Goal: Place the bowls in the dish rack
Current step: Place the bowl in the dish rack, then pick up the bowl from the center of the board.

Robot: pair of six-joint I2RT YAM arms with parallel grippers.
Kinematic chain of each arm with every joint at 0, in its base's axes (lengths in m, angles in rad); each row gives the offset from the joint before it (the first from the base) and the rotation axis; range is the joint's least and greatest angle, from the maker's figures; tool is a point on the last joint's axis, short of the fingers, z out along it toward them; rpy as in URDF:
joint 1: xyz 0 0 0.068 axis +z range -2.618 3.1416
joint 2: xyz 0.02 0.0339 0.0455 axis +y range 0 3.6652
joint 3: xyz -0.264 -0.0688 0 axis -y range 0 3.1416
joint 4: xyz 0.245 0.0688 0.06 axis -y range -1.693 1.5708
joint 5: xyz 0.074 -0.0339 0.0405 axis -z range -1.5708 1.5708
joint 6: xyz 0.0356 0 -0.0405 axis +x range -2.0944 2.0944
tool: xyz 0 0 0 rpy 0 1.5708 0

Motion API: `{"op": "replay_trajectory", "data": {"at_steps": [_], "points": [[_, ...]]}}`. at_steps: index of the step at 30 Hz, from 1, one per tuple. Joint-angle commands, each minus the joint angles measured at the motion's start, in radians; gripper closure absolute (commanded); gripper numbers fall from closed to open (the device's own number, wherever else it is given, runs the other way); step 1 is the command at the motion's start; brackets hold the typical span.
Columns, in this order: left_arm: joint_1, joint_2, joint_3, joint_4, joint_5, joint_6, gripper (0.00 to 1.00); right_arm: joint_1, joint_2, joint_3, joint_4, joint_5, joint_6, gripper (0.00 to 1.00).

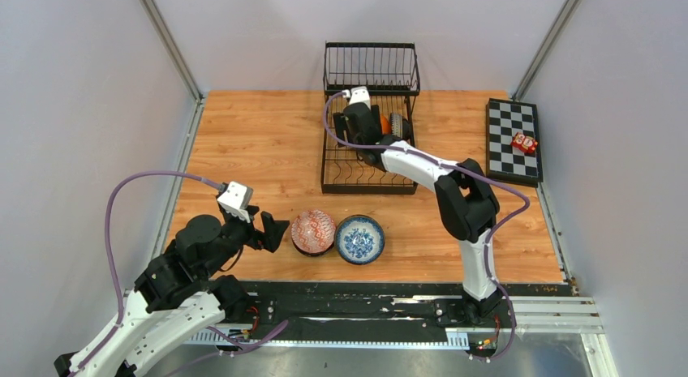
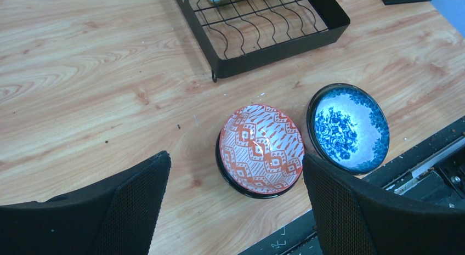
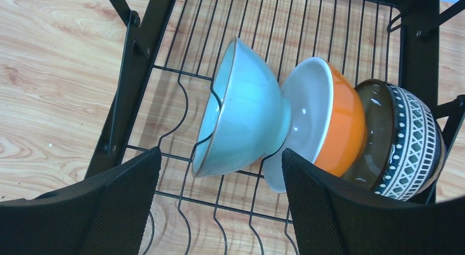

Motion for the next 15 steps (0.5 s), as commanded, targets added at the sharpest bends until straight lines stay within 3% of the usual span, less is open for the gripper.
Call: {"op": "replay_trajectory", "data": {"at_steps": [1,15], "points": [[0.004,0.009,-0.003,0.021,0.001,0.013,0.09,0.006,-0.063,-0.029,0.006,-0.013,0.011,0.18],[0.004,0.036,0.005,0.012,-0.029,-0.001,0.09,0.066,-0.315,-0.239,-0.034,-0.069,0.06,0.22]]}}
